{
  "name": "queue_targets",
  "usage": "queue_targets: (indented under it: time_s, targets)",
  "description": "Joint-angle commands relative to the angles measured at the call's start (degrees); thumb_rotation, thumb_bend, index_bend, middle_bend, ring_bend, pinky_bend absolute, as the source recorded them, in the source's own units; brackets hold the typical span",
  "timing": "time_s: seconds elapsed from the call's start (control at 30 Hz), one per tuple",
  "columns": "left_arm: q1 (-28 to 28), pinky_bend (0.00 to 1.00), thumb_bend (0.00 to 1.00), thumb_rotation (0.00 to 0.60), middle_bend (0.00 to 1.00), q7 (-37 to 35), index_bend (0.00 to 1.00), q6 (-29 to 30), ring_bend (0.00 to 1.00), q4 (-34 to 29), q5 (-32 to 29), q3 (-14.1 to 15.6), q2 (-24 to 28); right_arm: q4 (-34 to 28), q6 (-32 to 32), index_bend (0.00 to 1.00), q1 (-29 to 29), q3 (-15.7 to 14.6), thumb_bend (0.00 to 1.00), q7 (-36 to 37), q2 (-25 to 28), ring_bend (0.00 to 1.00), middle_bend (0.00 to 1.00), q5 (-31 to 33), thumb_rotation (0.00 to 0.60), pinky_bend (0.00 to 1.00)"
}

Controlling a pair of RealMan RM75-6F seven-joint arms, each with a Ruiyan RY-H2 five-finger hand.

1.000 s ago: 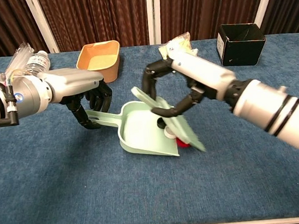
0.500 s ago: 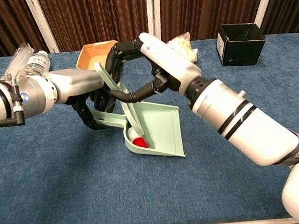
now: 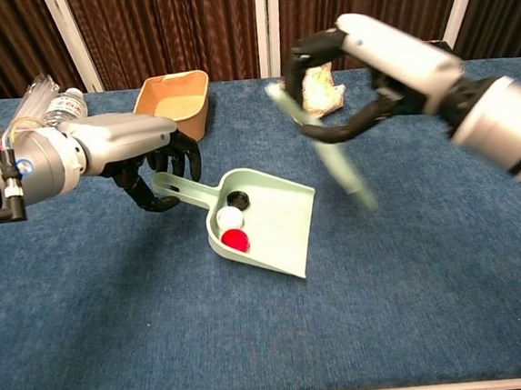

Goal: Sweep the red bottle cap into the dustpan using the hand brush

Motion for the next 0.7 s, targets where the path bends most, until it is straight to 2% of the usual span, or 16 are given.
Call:
queue_targets:
  time_s: [0.03, 0.17, 0.23, 0.3, 0.43, 0.57, 0.7]
  targets:
    - [0.3, 0.32, 0.36, 0.600, 0.38, -0.1, 0.29, 1.1, 0.37, -0.4, 0.7, -0.3, 0.6, -6.0, -8.1, 0.67, -0.3, -3.8, 0.62, -7.8, 9.6, 0.24, 0.62, 0.6, 0.600, 0.15]
    - [2.1, 0.31, 0.36, 0.600, 0.35, -1.9, 0.26, 3.9, 0.33, -1.2, 2.6, -0.8, 2.2, -7.9, -15.0, 0.61, 0.1, -5.2, 0.58, -15.2, 13.0, 0.19, 0.59, 3.3, 0.600, 0.11]
    - [3.2, 0.31, 0.35, 0.600, 0.34, -3.0, 0.25, 5.3, 0.31, -1.4, 3.5, -0.8, 3.0, -8.0, -17.3, 0.56, 0.1, -5.3, 0.50, -18.7, 13.2, 0.16, 0.55, 4.9, 0.600, 0.10]
    - [4.9, 0.31, 0.34, 0.600, 0.34, -4.3, 0.25, 7.5, 0.31, -1.4, 4.8, -0.7, 4.0, -7.9, -19.2, 0.46, 0.0, -5.0, 0.39, -22.3, 12.7, 0.13, 0.50, 6.8, 0.600, 0.07]
    - [8.5, 0.28, 0.31, 0.600, 0.34, -7.1, 0.25, 11.5, 0.29, -1.2, 7.4, -0.3, 6.5, -8.2, -20.9, 0.31, -0.6, -4.3, 0.31, -26.7, 12.0, 0.06, 0.40, 9.7, 0.600, 0.04]
    - [12.4, 0.28, 0.27, 0.600, 0.34, -11.8, 0.25, 14.6, 0.28, -0.9, 9.9, 0.1, 9.9, -9.8, -18.7, 0.13, -1.9, -3.4, 0.23, -27.7, 13.3, 0.00, 0.28, 10.7, 0.600, 0.02]
    - [16.9, 0.26, 0.24, 0.600, 0.34, -16.9, 0.25, 17.8, 0.28, -0.1, 13.0, 1.1, 13.2, -11.8, -12.0, 0.10, -5.6, -2.5, 0.22, -26.0, 17.0, 0.00, 0.27, 10.8, 0.600, 0.02]
